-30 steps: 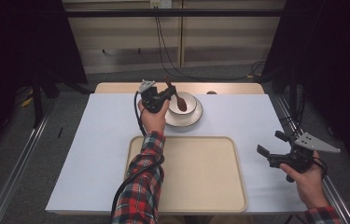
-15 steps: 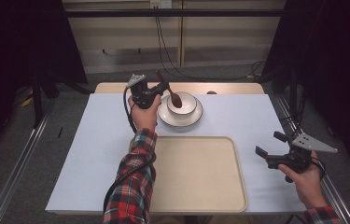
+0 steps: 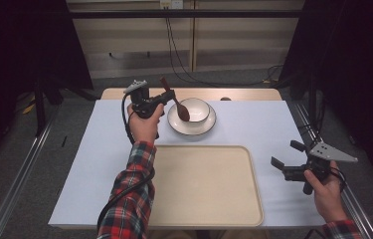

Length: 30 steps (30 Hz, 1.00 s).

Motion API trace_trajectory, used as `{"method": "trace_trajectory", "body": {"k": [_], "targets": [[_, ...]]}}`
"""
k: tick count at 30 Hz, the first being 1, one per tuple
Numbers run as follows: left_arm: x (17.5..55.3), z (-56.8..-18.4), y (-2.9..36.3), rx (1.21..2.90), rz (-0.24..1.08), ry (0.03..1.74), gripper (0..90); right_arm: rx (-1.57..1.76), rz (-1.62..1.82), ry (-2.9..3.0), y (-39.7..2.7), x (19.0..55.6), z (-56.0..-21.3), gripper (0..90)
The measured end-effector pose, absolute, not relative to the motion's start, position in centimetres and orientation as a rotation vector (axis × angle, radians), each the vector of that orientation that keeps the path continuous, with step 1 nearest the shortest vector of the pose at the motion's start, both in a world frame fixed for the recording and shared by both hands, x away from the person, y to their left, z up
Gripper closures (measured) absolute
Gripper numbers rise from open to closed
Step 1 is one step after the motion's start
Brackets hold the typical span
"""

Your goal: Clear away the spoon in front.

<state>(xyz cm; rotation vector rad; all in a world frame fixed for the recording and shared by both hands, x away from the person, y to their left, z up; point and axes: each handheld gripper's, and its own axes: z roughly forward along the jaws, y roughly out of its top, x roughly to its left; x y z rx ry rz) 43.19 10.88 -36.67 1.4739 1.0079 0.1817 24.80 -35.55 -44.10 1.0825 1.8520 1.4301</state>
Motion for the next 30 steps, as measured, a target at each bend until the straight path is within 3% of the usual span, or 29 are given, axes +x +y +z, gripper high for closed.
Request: {"method": "trace_trajectory", "body": {"k": [30], "targets": [[40.0,-37.5,13.4,1.612,0.045,1.023,85.1,1.06,1.422,1.876,-35.4,24.8,-44.2,0.2]]}}
